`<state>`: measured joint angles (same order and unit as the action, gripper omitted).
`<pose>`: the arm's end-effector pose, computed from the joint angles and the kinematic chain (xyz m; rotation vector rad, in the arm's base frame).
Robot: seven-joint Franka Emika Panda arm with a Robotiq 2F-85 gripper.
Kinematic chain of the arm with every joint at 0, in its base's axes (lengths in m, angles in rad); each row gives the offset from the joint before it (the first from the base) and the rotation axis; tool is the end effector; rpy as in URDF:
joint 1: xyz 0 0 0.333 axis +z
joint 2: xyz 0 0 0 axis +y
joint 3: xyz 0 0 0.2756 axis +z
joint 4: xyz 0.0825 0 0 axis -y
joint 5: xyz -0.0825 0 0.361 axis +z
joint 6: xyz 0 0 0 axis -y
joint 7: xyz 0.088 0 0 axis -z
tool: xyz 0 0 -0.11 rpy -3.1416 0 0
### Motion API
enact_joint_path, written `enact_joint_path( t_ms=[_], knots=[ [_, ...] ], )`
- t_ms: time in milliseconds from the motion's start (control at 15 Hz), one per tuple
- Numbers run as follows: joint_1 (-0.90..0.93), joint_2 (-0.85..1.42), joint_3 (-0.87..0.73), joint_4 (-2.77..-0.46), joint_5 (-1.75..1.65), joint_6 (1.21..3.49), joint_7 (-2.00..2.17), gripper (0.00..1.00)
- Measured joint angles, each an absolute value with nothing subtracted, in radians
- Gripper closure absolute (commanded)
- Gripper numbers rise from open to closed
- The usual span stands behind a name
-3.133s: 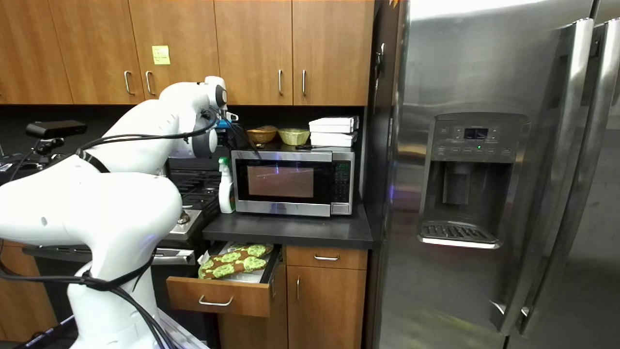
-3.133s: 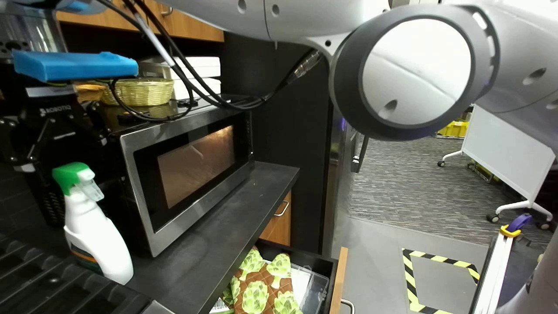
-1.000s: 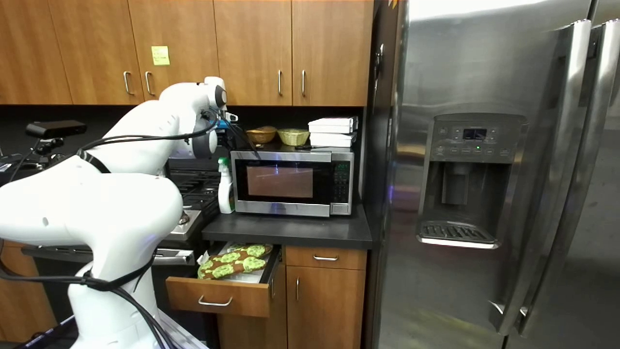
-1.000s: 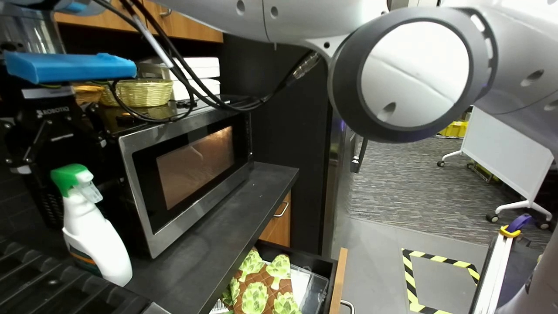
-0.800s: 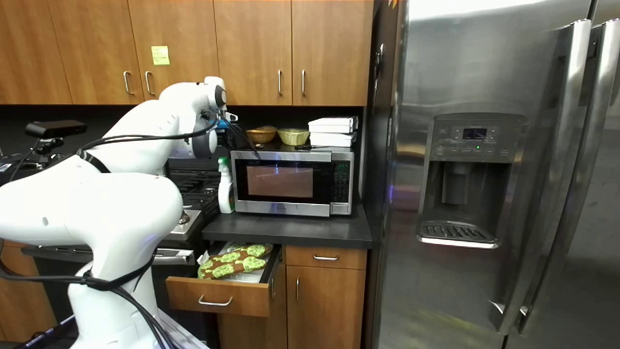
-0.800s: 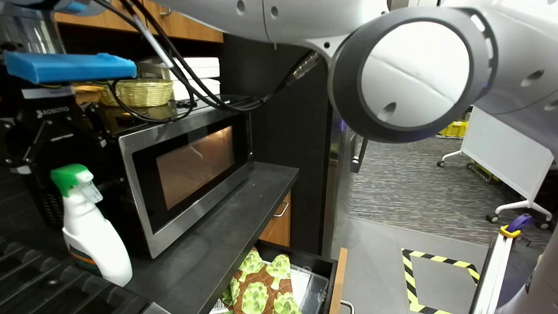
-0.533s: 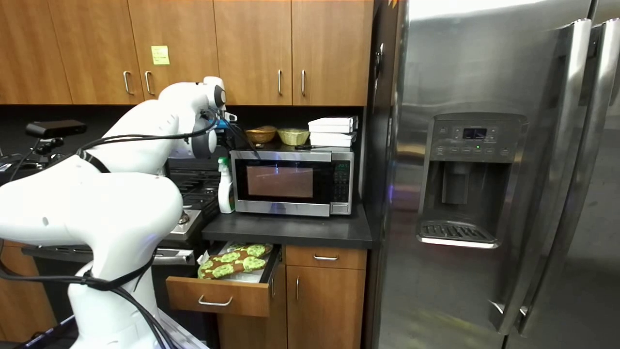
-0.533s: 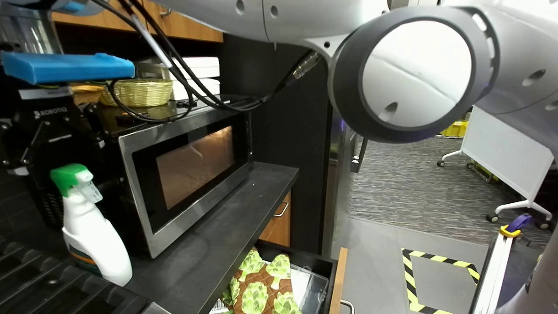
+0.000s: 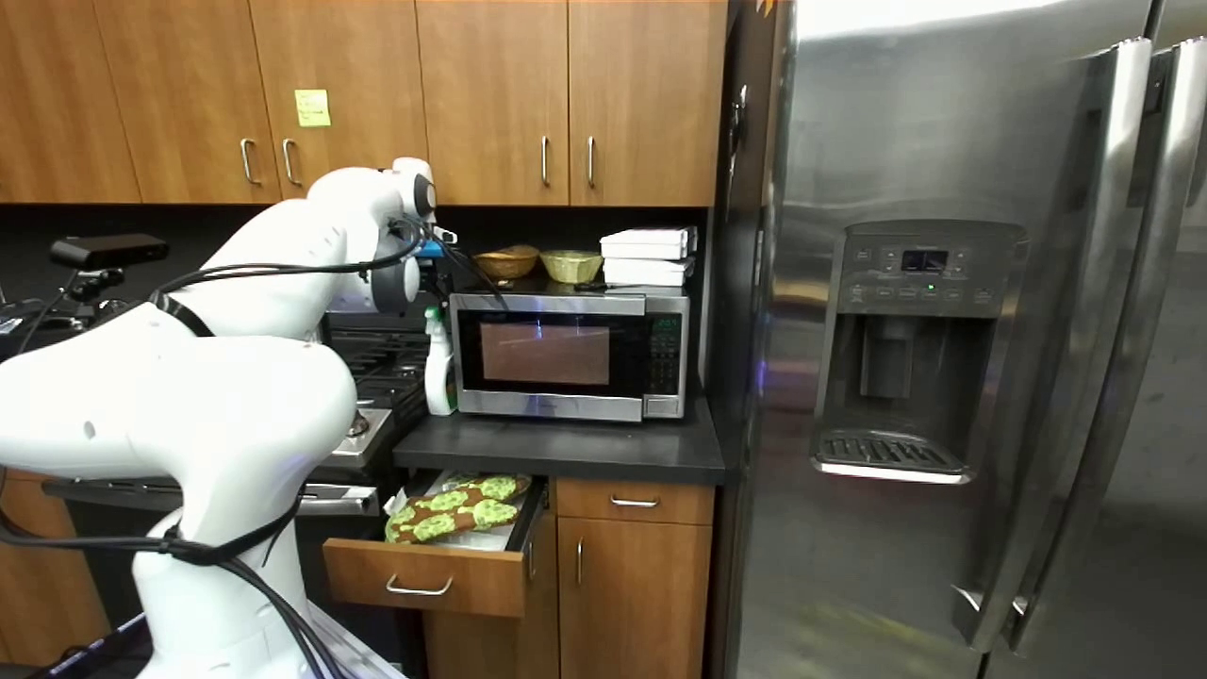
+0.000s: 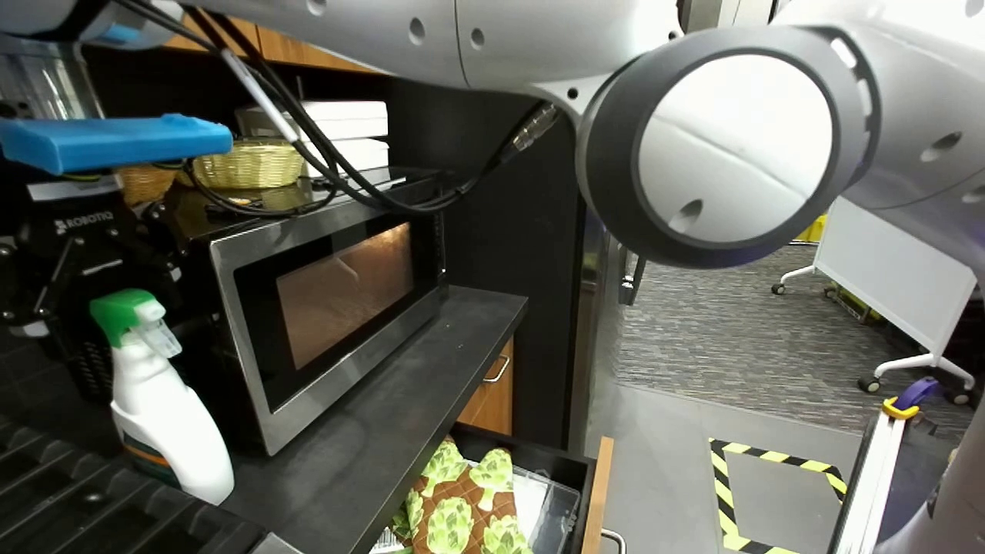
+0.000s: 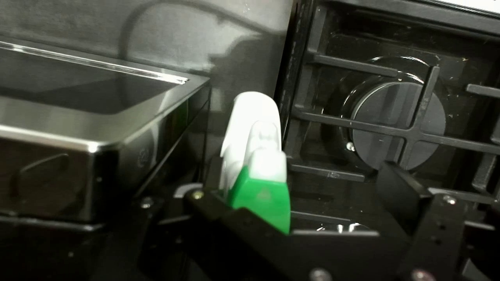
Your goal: Move the spray bottle to the left.
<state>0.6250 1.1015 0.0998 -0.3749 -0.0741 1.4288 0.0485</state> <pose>0.5707 0.4347 0.3869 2.9917 0.9500 -0.0759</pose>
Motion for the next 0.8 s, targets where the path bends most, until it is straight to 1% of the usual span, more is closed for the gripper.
enact_joint_path(
  t_ms=[800],
  knots=[
    [0.627, 1.11, 0.095, -0.375, -0.076, 1.422, 0.031, 0.0]
  ],
)
